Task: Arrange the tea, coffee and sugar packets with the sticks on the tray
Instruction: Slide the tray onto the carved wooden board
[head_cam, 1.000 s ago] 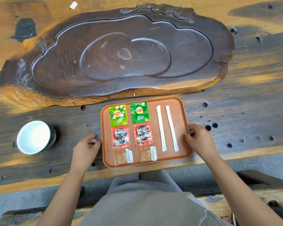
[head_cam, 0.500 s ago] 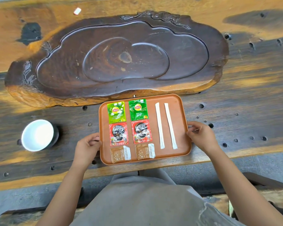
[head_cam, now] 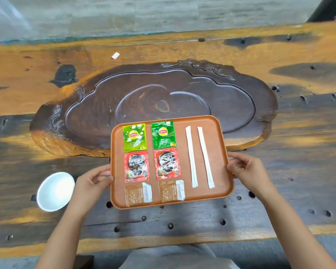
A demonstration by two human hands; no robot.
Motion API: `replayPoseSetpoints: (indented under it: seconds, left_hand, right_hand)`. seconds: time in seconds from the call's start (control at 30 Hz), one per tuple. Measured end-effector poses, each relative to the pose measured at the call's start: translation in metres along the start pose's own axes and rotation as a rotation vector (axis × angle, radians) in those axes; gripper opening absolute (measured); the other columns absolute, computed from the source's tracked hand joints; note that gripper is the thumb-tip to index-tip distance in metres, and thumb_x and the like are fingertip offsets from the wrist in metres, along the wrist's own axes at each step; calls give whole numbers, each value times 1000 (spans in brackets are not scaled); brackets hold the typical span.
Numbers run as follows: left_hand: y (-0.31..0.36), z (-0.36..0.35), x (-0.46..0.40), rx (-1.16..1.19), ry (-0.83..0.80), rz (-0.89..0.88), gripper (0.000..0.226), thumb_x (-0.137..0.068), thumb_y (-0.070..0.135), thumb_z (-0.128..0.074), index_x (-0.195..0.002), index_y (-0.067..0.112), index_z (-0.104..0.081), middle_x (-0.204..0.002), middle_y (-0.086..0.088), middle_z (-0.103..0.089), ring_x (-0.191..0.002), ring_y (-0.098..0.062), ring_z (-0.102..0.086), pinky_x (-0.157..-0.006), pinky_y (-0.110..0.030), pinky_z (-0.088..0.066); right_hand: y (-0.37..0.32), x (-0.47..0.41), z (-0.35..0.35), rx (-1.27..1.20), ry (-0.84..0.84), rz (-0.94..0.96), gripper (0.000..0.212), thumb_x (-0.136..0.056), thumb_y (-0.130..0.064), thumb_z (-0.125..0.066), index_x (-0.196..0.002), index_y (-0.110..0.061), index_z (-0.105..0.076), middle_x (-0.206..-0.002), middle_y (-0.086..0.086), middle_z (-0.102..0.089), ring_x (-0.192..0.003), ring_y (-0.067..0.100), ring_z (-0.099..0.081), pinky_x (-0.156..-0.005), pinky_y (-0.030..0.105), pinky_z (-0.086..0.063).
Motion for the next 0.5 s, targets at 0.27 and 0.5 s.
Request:
replayPoseSetpoints:
  seconds: [0.27,0.5]
  left_hand:
    - [49,7,-102,-25,18,-100,32,-82,-11,-54,-99,14,-65,-62,19,-70,-59,6,-61,-55,-7,-48]
    - [58,3,-185,-15,15,-76,31,-84,-11,-52,-103,9,-65,-78,-3,-67,-60,1,-64,-61,-14,-54]
  right_hand:
    - [-39,-95,-17,59,74,35,29,-81,0,-59,-101,-18,-70,-66,-2,-62,-56,7,-57,-75,41,-56]
    - [-54,-171,-37,58,107,51,29,-81,-4,-56,-103,-16,-70,-70,7,-63,-64,21,-58,-78,48,-55]
Point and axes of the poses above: each hand's wrist, its own x-axis away from the middle knuckle, its own z-axis out of the back of the hand, y = z × x, the point moved 6 cm from there along -x, towards the middle knuckle
